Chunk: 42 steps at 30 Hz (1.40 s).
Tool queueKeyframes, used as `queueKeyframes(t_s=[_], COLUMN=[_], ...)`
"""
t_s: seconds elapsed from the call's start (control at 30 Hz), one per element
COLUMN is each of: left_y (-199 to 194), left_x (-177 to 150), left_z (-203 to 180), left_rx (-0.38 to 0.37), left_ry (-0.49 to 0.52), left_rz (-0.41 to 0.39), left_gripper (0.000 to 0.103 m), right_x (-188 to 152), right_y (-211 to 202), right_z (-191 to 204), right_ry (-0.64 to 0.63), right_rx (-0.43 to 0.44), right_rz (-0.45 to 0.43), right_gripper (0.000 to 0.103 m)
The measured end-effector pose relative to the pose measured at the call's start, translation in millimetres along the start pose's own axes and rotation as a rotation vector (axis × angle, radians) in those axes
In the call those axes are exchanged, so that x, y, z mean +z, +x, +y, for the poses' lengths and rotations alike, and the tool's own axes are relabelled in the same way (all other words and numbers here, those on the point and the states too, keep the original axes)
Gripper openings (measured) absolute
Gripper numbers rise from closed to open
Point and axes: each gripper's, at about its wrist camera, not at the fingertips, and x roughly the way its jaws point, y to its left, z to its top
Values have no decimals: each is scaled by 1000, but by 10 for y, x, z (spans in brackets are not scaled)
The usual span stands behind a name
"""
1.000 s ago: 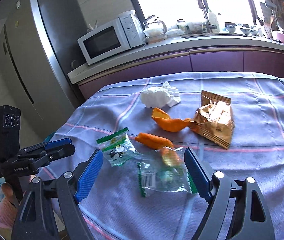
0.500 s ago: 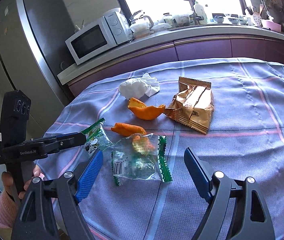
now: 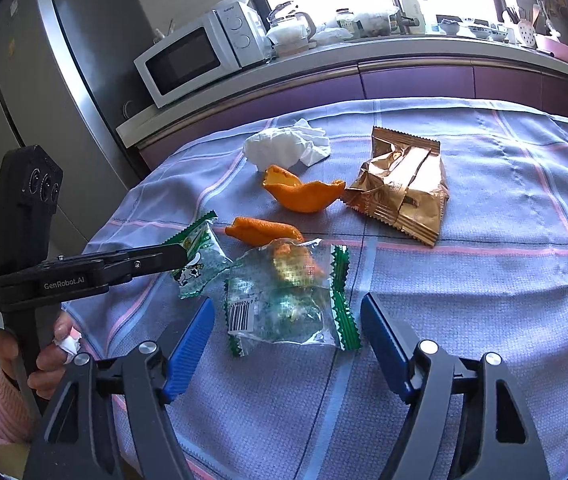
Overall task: Collect trash
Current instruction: 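Grasp a green-printed wrapper with the left tool while the right tool grasps a clear wrapper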
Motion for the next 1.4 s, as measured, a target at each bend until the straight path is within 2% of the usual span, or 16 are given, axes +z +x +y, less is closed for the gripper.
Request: queueKeyframes(t_s=[0.1,0.17,0.3,0.6,0.63,0.67,0.7,0.77,0.83,1.0,1.1,1.17,1.4], left_y=[-11,-27,-84,-171,-174,-172,-165,-166,-147,-55,-5,22,-49], left_x=[-24,-39,-67,-117,-121,-125,-129,-136,-140,-102,-90,-105,-143], left_z=[-7,-11,-6,57,67,74,81,78,71,50,26,5,49], left_rx=[2,0,-12,-30,-37,-50,-60,-69,-80,-111,-133,-123,-104], left_ry=[1,1,0,-15,-20,-22,-24,-22,-22,-29,-35,-34,-44], left_rz=[-4,-9,-22,-27,-25,-19,-15,-12,-5,9,23,27,1], left_gripper=[21,19,18,14,17,26,31,50,54,54,36,19,11], right_x=[-13,-18,-32,-31,-27,-22,-20,-18,-9,-1,4,8,16], right_y=[8,14,27,-91,-103,-114,-121,-126,-107,-65,-29,-10,-1], right_z=[27,38,47,14,15,8,1,-11,-7,46,111,146,188], right_ry=[-15,-25,-34,-14,-16,-15,-12,-8,-8,-25,-45,-51,-59], right_rx=[-20,-30,-20,10,8,9,11,14,18,30,34,40,49], right_rz=[1,1,9,-27,-32,-36,-38,-41,-41,-35,-29,-28,-31], right_gripper=[62,60,32,30,30,30,30,29,29,29,29,29,29])
